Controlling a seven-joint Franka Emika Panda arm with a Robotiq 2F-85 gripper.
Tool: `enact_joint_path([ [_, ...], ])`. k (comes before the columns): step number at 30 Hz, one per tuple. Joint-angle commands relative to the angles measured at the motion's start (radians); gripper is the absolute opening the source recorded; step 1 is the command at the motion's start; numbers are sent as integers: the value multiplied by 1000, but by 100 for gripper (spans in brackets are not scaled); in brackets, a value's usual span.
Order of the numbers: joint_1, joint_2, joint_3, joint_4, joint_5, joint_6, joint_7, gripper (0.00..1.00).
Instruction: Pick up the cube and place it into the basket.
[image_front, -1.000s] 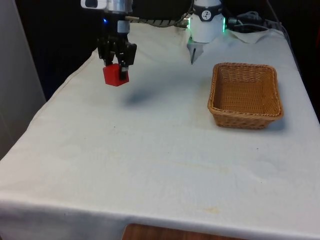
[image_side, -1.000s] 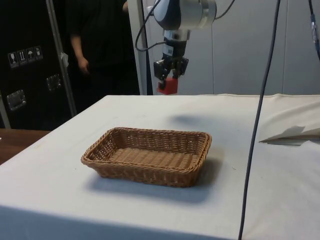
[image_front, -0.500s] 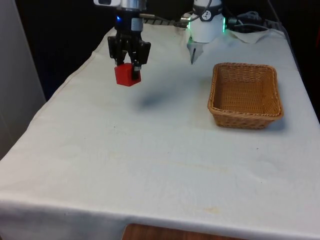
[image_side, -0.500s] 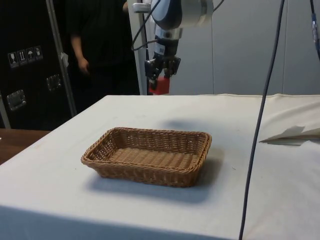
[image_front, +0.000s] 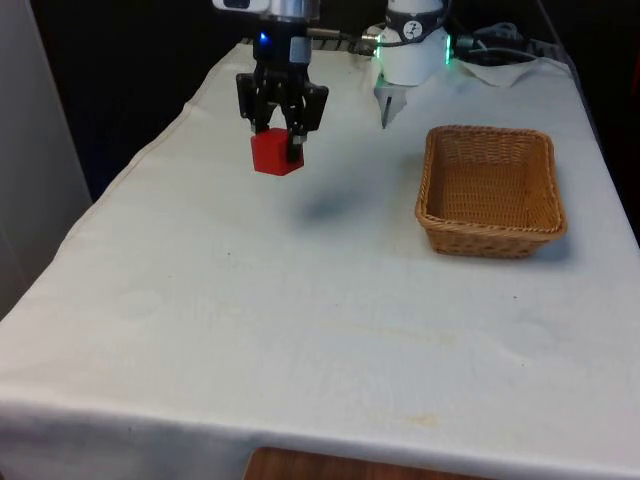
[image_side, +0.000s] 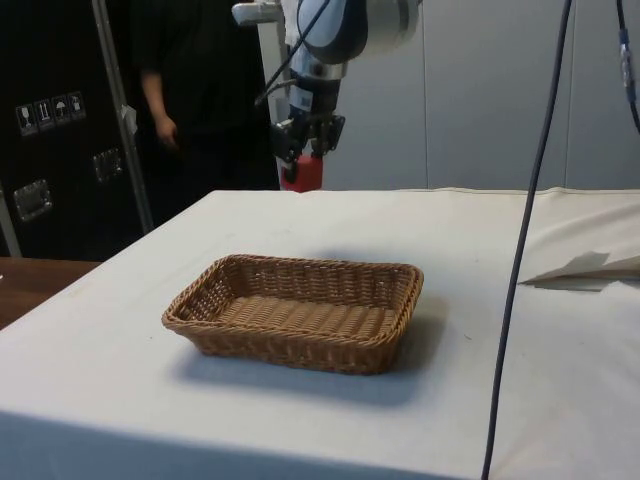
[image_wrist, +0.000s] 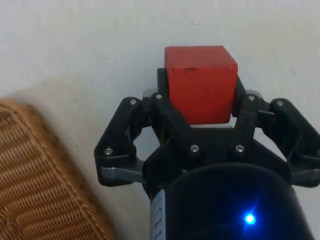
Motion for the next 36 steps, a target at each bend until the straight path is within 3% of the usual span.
enact_joint_path([
  [1,1,-7,3,-1,-11,-1,11,2],
  [2,18,-19,-18,-9,-54,-3,48,2],
  [9,9,-88,11,-34,-116,-23,105,2],
  [10,1,-84,25,-30,-91,-21,84,2],
  [11,9,-98,13,-40,-117,-24,106,2],
  [17,5,-166,30,-82,-120,-33,105,2],
  [18,1,-164,39,-79,-94,-33,85,2],
  [19,4,-184,35,-94,-120,-34,105,2],
  [25,3,-235,55,-132,-122,-34,112,2],
  [26,1,-230,57,-125,-95,-35,85,2],
  [27,2,-249,66,-144,-121,-33,117,2],
  [35,0,-292,122,-185,-122,-28,150,2],
  [36,1,-290,122,-178,-95,-35,123,2],
])
